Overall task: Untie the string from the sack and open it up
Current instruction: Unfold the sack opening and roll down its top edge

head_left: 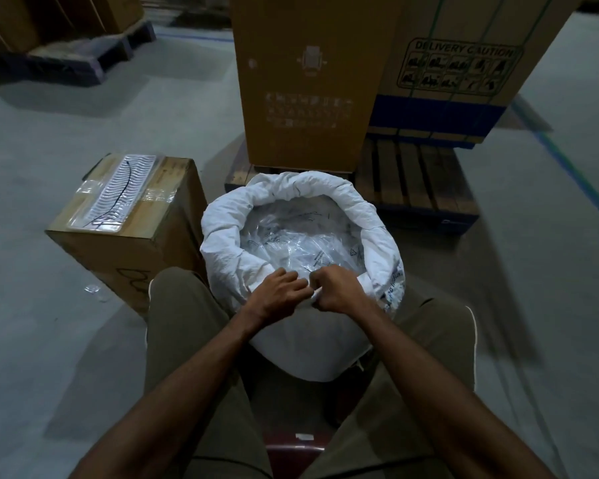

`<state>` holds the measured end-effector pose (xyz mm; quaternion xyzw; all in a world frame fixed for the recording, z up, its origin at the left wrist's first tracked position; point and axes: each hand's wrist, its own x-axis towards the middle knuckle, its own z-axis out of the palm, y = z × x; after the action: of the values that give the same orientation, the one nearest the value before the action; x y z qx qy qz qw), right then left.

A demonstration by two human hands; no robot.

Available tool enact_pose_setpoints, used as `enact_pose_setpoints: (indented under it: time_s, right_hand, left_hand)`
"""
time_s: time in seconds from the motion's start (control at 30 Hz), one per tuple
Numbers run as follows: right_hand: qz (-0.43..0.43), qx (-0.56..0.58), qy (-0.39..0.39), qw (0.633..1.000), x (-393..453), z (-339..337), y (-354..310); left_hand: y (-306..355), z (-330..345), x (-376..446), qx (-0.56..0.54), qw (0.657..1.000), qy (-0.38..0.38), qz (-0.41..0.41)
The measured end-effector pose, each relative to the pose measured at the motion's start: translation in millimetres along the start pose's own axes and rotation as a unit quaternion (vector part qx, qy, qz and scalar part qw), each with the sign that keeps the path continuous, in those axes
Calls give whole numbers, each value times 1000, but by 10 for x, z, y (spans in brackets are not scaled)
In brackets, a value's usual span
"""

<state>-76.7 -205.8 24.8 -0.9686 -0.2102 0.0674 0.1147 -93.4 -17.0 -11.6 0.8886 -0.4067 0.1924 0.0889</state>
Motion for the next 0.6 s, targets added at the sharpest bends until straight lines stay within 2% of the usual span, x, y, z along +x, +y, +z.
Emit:
enact_pose_setpoints:
  time_s: [0.07, 0.1, 0.13, 0.17, 0.2, 0.23, 0.27, 0.3, 0.33, 0.37, 0.43, 0.53, 0.6]
  right_hand:
    - [12, -1, 42, 999, 12, 80, -80]
    - [6, -9, 54, 998, 10, 137, -106]
    - [1, -13, 66, 998, -8, 180, -136]
    - [-4, -14, 75, 997, -36, 214, -161]
    - [-10, -19, 82, 996, -60, 252, -183]
    - [-15, -28, 88, 996, -81, 302, -194]
    - [-17, -45, 94, 994, -104, 334, -211]
    - [-18, -60, 100, 993, -123, 371, -221]
    - [-20, -74, 110, 991, -143, 392, -235]
    - [-23, -84, 120, 989, -163, 420, -239]
    - [-29, -102, 136, 985, -210, 477, -218]
    - [-47, -103, 123, 986, -290, 524, -190]
    - [-31, -57, 90, 994, -327, 494, -178]
  left_hand:
    - [34, -104, -69, -84, 986, 18, -146]
    - [123, -169, -121, -123, 964, 49, -232]
    - [254, -240, -164, -167, 925, 98, -328]
    - [413, -330, -186, -218, 861, 162, -431]
    - [560, -393, -198, -272, 766, 227, -537]
    - [648, -387, -217, -321, 645, 270, -639]
    - [674, -392, -216, -365, 520, 280, -720]
    - [651, -390, -210, -420, 402, 265, -769]
    - [588, -339, -225, -490, 307, 261, -773]
    - [496, -234, -259, -554, 241, 271, -750]
    - [307, 93, -291, -593, 201, 279, -729]
    - [321, -152, -65, -620, 170, 308, -701]
    - [340, -230, -15, -634, 148, 329, -684]
